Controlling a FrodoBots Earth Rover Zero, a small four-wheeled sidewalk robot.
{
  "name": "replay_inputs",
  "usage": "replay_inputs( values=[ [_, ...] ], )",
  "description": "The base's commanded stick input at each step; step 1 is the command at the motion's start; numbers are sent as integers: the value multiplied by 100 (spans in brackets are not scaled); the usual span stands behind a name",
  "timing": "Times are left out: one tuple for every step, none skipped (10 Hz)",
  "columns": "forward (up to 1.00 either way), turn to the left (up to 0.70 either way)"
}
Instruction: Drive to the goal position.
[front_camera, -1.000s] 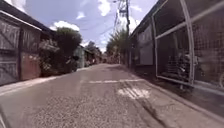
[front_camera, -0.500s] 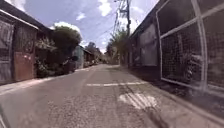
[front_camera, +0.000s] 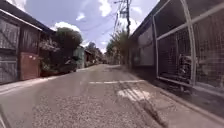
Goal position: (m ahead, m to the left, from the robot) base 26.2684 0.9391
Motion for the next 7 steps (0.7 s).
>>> replay_inputs(
  values=[
    [70,0],
    [70,0],
    [70,0],
    [70,0],
    [70,0],
    [70,0],
    [70,0]
  ],
)
